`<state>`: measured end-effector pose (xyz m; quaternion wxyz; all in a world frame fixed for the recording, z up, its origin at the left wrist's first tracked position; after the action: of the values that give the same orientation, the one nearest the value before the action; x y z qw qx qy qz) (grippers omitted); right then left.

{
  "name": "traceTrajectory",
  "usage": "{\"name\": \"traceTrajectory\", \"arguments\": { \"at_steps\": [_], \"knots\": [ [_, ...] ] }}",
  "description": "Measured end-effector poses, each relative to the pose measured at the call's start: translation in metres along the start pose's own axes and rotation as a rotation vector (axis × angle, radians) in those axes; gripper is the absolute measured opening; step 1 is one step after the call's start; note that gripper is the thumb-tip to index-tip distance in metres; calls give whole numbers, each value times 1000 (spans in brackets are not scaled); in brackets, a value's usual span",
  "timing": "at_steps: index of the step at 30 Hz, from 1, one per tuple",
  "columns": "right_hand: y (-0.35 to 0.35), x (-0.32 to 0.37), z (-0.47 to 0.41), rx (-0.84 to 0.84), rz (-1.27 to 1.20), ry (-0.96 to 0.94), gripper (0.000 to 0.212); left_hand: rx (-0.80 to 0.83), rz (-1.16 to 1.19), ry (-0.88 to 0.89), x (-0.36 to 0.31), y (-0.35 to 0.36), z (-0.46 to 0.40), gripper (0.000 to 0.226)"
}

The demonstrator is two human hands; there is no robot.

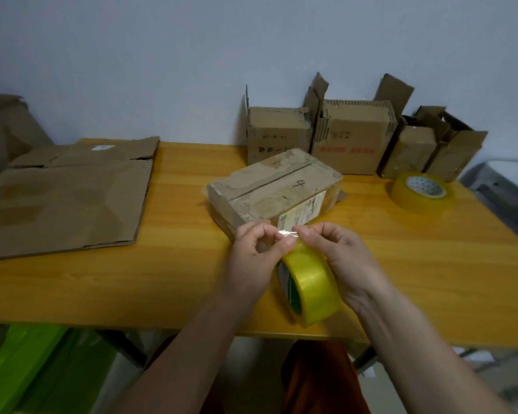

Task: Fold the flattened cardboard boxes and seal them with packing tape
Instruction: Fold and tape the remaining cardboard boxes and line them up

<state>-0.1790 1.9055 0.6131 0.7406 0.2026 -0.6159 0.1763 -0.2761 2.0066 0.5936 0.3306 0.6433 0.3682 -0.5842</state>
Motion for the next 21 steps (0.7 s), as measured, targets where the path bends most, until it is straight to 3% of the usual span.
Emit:
{"name": "traceTrajectory", "arguments": {
  "at_steps": [5,11,17,21],
  "knots": [
    [-14,0,-1,-26,-18,-5,21,-19,-89,38,-14,7,6,10],
    [-21,2,-2,-126,-164,74,22,-28,31,-120,-16,14,2,42],
    [-24,5,-1,-153,-176,74,22,-28,11,122,-14,22,10,22],
    [-27,6,-2,-148,-132,29,22,-8,-44,152,-15,24,11,18]
  ]
}}
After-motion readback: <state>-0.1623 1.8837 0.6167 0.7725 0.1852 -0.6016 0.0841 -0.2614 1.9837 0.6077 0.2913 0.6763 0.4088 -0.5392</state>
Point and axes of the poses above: each hand's wrist, its own z-axis away from the middle knuckle, its own y-axis out of the palm, x = y × z, the point moved 2 cm from there along -z, towards the middle knuckle, and after that the axes turned 14 degrees about -x, right-handed, at the moved point
